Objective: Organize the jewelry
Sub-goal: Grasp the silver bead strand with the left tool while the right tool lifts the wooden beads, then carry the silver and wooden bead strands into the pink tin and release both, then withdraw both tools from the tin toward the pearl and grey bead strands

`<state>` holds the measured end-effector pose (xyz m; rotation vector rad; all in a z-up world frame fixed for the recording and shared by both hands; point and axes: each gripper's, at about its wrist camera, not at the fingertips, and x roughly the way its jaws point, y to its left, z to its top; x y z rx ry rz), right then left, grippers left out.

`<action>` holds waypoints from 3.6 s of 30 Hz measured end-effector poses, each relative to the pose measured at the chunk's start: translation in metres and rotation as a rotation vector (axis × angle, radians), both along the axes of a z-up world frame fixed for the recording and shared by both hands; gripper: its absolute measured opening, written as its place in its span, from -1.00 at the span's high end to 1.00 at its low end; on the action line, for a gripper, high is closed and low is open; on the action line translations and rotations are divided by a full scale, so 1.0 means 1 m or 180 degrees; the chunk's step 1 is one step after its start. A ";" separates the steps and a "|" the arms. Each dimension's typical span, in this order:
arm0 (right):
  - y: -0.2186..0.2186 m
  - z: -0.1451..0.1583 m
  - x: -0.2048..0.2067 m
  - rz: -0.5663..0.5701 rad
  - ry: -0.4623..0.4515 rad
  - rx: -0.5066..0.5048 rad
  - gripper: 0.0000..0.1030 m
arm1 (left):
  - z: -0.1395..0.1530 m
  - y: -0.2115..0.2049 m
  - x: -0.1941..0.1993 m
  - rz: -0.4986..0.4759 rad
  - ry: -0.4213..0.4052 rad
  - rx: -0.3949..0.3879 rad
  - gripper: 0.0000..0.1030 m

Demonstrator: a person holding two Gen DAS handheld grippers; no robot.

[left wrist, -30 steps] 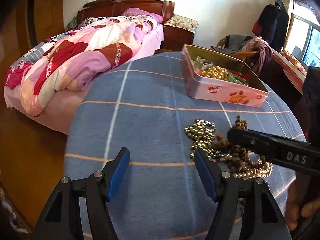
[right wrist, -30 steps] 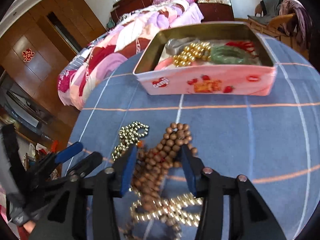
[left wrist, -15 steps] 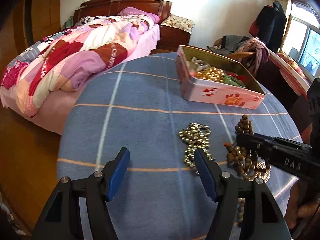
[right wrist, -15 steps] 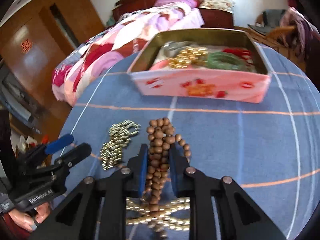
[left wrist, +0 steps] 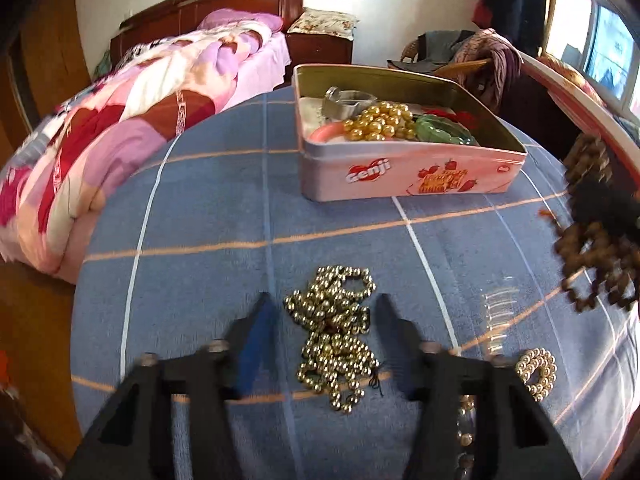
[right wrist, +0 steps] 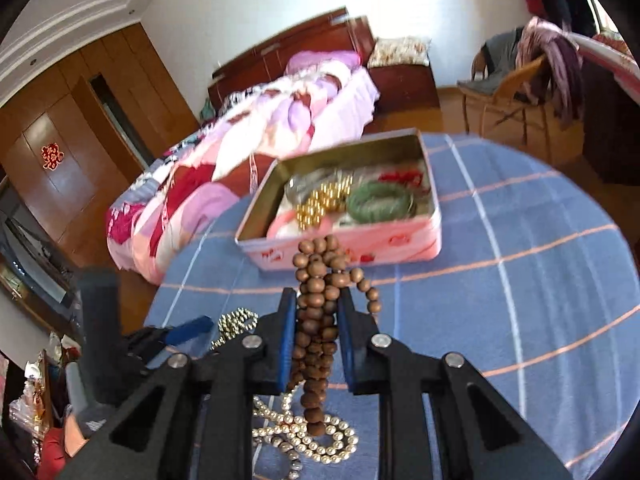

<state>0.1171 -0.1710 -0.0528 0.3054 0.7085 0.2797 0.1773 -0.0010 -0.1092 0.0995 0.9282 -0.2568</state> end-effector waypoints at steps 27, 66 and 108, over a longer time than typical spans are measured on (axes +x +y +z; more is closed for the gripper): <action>-0.028 0.025 -0.019 -0.0286 -0.0289 0.0072 0.56 | 0.077 0.015 -0.045 -0.0286 -0.0765 -0.0983 0.82; -0.033 -0.004 0.147 -0.0317 -0.0127 -0.0168 -0.03 | 0.037 -0.045 0.125 0.0031 -0.0448 -0.0844 0.72; -0.025 -0.024 -0.033 -0.0287 0.0176 -0.0216 -0.03 | 0.032 0.000 -0.045 0.0149 -0.0313 -0.0272 -0.05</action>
